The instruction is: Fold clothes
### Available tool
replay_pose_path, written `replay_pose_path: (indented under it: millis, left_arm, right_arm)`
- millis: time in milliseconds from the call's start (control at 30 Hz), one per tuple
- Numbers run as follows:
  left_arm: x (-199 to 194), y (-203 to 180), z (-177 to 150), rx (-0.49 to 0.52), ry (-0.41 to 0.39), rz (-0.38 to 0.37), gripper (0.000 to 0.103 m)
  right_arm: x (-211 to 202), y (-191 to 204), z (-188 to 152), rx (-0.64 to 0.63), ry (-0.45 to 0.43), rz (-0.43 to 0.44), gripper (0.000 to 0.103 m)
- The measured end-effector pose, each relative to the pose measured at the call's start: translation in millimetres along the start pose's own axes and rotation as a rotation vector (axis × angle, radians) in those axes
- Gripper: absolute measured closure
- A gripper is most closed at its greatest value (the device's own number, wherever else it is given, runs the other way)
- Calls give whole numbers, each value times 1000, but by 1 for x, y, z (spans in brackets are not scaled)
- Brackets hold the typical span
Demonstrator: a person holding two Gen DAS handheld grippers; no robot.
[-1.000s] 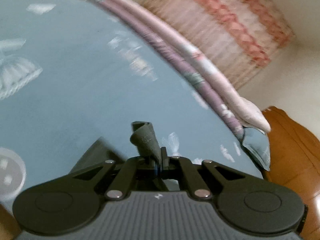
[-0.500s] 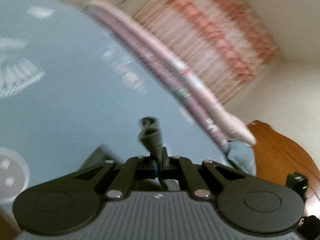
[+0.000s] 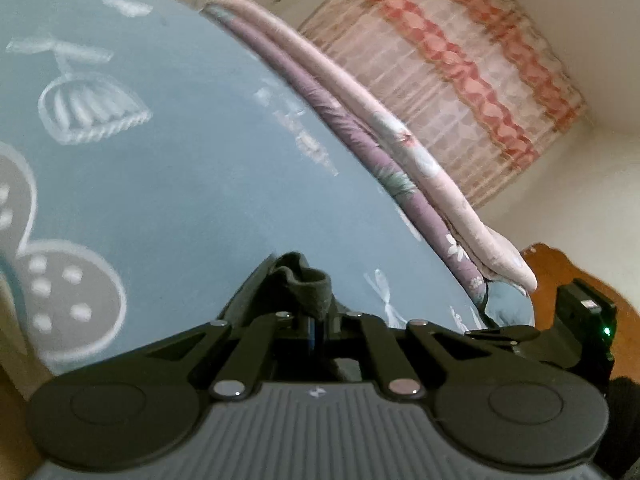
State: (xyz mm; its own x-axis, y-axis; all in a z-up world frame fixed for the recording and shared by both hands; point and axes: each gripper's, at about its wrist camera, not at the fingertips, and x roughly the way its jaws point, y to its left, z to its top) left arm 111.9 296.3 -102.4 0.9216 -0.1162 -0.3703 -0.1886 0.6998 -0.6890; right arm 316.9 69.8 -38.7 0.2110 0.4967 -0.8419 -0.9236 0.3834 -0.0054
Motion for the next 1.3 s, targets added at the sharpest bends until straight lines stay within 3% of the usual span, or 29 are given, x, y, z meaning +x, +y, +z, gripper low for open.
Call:
replay_pose_path:
  millis: [200,267,400,533,667,833,933,1000,1133,1300]
  left_arm:
    - [-25,0,31,47,-74,114,90]
    - [-32,-5,38,72,-76,117,85]
    - [-15,-35,22,161,53,30,74]
    - [8,-65,1,248,198,-59,70]
    - [40,-67,-15,279,282,-29,70]
    - [55,-57,-11,252,303,30,67]
    - [48,-53,-7,269,284,84,67]
    - [43,-52,-3,270,287,96,67]
    - [36,-69,-1,290,302,72,64]
    - [56,-115,-29,380,379,-113,52]
  right_arm:
    - [-19,-5,-12,37,-4,-29,64]
    - [-28,-7,-18,51,-7,-41,64]
    - [-47,-5,-36,62,2,-19,64]
    - [-58,14,-48,16,8,104,64]
    - [-60,45,-54,-65,6,245,64]
    - [-32,63,-53,-106,18,218,64]
    - [-17,58,-55,-23,17,269,54]
    - [-23,62,-56,-26,25,302,54]
    - [-41,59,-62,-24,12,265,55]
    - [-76,25,-82,112,-23,103,53]
